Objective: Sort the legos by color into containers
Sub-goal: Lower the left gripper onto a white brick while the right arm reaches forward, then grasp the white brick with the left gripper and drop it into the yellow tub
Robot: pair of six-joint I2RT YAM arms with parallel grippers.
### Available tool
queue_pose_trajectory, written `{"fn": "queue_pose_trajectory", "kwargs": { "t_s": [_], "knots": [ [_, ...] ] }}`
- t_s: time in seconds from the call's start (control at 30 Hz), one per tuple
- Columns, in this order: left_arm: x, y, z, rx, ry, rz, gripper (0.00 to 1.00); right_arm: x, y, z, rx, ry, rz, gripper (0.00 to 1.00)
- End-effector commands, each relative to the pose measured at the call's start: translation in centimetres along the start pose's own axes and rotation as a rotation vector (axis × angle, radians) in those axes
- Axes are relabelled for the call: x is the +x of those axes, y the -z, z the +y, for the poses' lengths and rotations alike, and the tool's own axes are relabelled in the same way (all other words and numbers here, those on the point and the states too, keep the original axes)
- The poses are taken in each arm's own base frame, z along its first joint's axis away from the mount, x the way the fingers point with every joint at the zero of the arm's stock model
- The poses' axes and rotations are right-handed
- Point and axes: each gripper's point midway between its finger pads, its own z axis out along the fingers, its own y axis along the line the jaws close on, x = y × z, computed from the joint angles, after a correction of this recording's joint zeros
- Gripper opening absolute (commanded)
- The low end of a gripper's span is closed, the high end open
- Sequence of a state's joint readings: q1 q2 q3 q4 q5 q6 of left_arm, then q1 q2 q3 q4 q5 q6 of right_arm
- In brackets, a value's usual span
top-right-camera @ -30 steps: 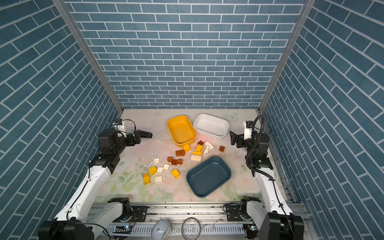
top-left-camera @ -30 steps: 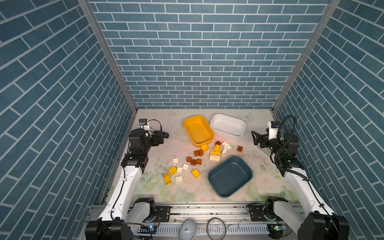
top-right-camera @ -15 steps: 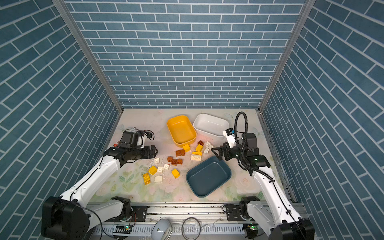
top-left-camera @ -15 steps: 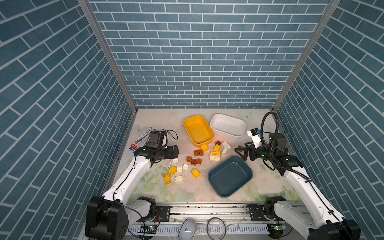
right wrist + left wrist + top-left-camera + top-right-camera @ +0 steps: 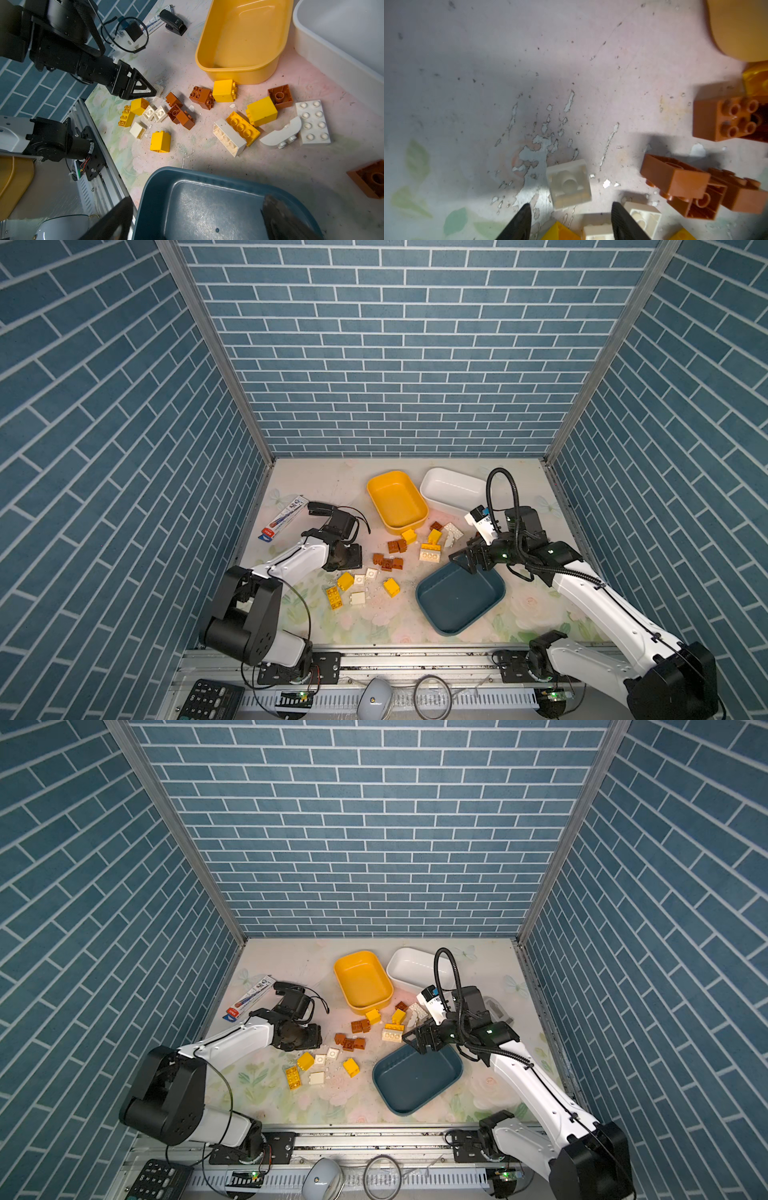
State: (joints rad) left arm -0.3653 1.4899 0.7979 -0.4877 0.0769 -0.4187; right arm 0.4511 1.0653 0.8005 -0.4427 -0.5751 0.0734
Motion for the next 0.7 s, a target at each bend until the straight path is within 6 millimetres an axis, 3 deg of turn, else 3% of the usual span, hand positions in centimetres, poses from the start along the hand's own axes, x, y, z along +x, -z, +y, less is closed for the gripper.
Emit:
{"fn": "queue_pose_trajectory", "kwargs": {
  "t_s": [0.0,0.13,0.33,0.5,0.67],
  "knots": [
    [0.0,-1.3,0.4,-0.057,0.0,-0.007,0.57,-0.7,0.4,-0.1,0.035,0.018,-0.002,0.97],
    [-0.3,-2.0,0.6,-0.085,0.006,-0.013,0.53,-0.6,0.7,-0.2,0.057,0.029,0.009,0.97],
    [-0.3,-2.3,0.4,-0.076,0.012,-0.008,0.31,-0.3,0.8,-0.3,0.068,0.034,0.03,0.97],
    [-1.5,0.2,-0.2,-0.065,-0.003,-0.031,0.27,-0.4,0.9,-0.5,0.079,0.036,0.027,0.98],
    [-5.4,3.4,-2.4,-0.023,-0.043,-0.098,0.27,-2.1,0.5,-0.2,0.052,0.03,-0.03,0.99]
  ]
}}
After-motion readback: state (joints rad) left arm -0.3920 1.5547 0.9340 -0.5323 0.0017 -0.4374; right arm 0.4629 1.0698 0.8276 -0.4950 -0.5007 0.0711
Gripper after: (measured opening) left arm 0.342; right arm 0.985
